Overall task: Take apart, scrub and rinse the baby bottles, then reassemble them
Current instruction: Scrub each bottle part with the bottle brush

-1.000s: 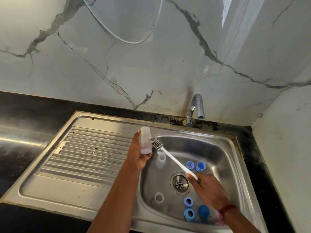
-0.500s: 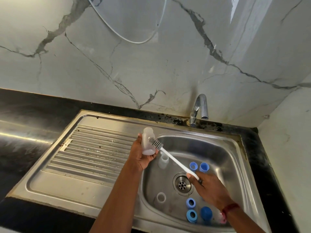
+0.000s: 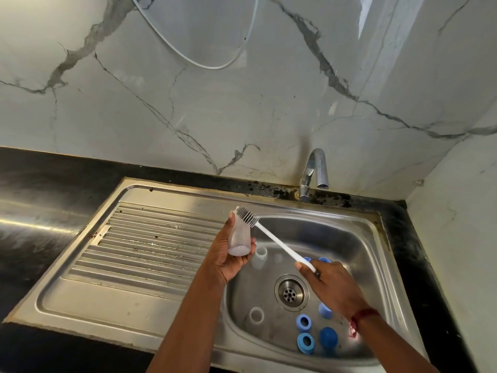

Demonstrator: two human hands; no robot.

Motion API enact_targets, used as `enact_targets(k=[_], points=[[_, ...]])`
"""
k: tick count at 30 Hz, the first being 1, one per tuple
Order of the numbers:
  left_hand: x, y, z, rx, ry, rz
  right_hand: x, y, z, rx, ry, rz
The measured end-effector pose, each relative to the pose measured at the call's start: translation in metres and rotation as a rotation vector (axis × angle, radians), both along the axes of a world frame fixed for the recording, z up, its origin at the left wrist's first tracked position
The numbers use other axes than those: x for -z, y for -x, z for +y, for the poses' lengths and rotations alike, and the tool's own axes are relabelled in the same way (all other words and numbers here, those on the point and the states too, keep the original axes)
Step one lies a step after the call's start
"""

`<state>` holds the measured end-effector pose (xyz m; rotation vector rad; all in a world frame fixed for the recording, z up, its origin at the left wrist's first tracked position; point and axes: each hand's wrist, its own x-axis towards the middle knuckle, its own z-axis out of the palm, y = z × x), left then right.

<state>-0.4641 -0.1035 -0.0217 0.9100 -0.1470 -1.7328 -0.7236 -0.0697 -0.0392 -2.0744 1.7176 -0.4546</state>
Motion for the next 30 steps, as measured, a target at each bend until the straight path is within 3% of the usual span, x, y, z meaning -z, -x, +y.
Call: enact_targets(k=[5,11,17,22,27,30], points=[[0.005,-0.014,0.0,-0.039,-0.04,0.113,-0.005,0.0,0.01,-0.102,-0.072,0.027],[0.001,-0.018,-0.003,-0.001,-0.038,0.049,0.003,0.008,0.016,-0.145,-0.095,0.027],[0.002,-0.006,-0.003,0.023,-0.018,-0.057,-0.003,0.004,0.001,-0.03,-0.048,0.016],[0.01,-0.003,0.0,0.069,-0.04,-0.027,0.0,-0.001,-0.009,-0.028,-0.005,0.009],[0.012,-0.014,-0.002,-0.034,-0.124,0.097,0.007,0.008,0.009,-0.114,-0.077,0.035],[0.011,-0.013,-0.001,-0.06,-0.147,0.045,0.016,0.016,0.015,-0.139,-0.075,0.034]])
